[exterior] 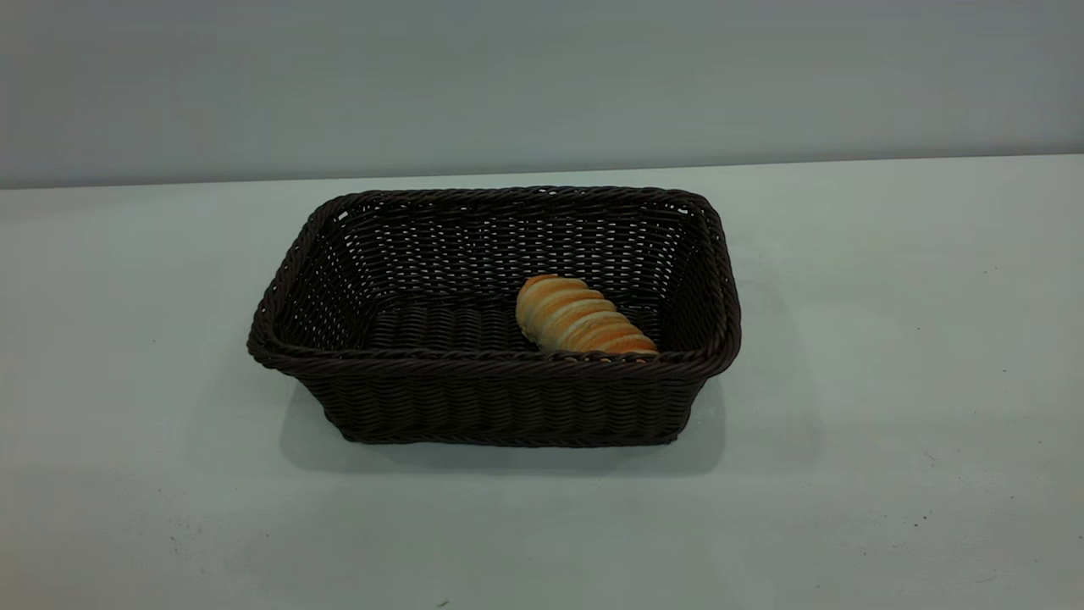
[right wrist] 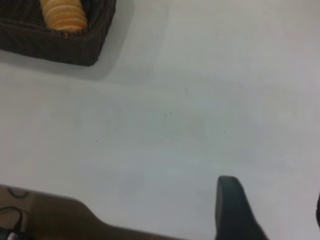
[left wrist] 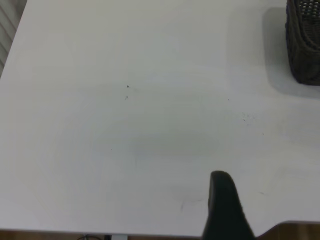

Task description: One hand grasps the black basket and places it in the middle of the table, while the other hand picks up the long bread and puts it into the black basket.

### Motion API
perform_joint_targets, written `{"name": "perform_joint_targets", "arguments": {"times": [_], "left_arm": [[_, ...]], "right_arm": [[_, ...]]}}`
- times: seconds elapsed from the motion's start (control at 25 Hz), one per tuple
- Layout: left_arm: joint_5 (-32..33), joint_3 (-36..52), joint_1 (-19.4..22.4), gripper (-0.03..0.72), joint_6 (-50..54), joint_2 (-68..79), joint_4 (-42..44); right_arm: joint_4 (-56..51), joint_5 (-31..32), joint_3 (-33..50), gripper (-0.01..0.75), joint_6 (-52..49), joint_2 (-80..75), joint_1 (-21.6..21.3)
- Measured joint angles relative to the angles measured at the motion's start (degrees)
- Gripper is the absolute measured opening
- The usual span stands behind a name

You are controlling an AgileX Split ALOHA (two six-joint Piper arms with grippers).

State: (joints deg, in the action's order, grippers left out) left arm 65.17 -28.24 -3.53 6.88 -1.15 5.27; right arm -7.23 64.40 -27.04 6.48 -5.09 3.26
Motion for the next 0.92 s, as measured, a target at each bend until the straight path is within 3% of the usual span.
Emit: {"name": "perform_joint_targets", "arguments": {"times": [0.6, 0.92], "left_arm": [[0.0, 0.0, 0.0, 0.529, 0.0, 0.0, 0.0], [0.0, 0.0, 0.0, 0.529, 0.0, 0.0, 0.0]], "right_arm": [[-0.4, 0.0, 0.0, 0.239, 0.0, 0.0, -0.1], [-0.4, 0.0, 0.0, 0.234, 0.0, 0.0, -0.1]]}}
